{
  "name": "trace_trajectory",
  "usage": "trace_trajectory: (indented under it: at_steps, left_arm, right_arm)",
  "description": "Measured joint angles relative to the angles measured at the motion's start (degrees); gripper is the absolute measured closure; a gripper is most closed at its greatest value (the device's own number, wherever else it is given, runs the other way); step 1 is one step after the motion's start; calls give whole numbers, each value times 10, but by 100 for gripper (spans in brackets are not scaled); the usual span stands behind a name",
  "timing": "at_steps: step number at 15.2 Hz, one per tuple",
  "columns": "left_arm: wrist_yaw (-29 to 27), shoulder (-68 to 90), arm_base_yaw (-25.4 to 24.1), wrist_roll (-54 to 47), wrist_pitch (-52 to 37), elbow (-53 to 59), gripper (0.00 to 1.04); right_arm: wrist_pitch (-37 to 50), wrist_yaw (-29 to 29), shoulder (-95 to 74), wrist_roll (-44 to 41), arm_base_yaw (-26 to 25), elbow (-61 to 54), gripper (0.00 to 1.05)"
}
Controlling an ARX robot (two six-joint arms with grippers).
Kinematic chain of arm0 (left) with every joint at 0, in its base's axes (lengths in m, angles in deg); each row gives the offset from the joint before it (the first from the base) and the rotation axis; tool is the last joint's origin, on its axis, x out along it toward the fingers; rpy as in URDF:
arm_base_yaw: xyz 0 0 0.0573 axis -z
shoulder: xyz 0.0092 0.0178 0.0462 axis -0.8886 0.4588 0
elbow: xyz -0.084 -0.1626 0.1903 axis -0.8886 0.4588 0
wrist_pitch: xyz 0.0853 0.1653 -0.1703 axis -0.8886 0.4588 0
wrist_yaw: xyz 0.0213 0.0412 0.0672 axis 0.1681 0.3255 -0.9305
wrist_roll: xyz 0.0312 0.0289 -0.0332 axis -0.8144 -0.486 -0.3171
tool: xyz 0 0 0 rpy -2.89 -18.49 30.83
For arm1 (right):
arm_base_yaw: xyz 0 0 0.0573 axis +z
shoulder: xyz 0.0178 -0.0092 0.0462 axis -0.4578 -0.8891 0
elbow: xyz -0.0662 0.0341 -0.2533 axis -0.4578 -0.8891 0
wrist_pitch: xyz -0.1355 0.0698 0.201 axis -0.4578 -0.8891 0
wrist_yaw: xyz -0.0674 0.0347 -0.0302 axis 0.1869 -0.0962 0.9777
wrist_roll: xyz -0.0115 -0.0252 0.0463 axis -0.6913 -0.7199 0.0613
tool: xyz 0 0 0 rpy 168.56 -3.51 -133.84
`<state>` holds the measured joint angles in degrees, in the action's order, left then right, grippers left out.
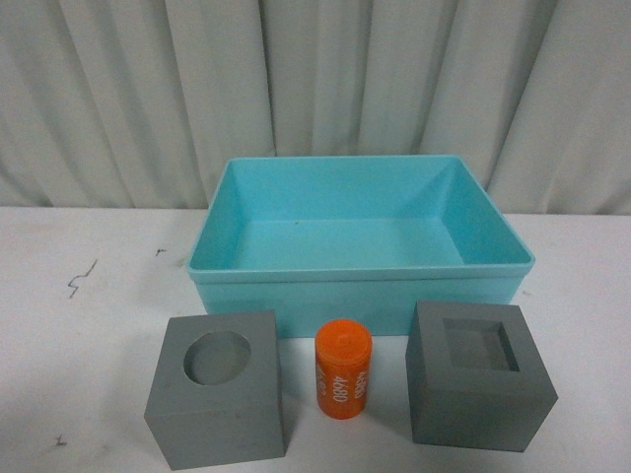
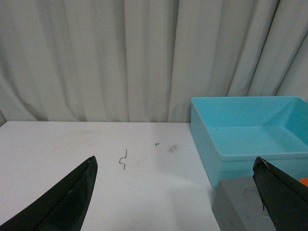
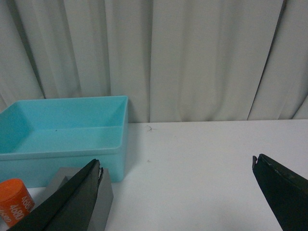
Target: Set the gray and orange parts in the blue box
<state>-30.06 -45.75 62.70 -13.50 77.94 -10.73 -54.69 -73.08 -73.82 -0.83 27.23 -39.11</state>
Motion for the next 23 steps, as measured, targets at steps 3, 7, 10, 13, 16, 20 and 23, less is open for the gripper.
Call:
trace_trajectory:
  at_steps: [3,7,10,13,16,20,23]
  left_arm:
    - [0,0,0,0,0,0,7]
    - [0,0,0,0,0,0,7]
    - [0,0,0,0,0,0,7]
    - [0,0,0,0,0,0,7]
    - [0,0,0,0,0,0,7]
    - [0,0,0,0,0,0,7]
    - [0,0,0,0,0,0,7]
  right_arm:
    - [0,0,0,0,0,0,6]
    - [0,0,0,0,0,0,6]
    - [0,0,0,0,0,0,6]
    - [0,0,0,0,0,0,6]
    - [0,0,0,0,0,0,6]
    - [0,0,0,0,0,0,6]
    - [0,0,0,0,0,0,6]
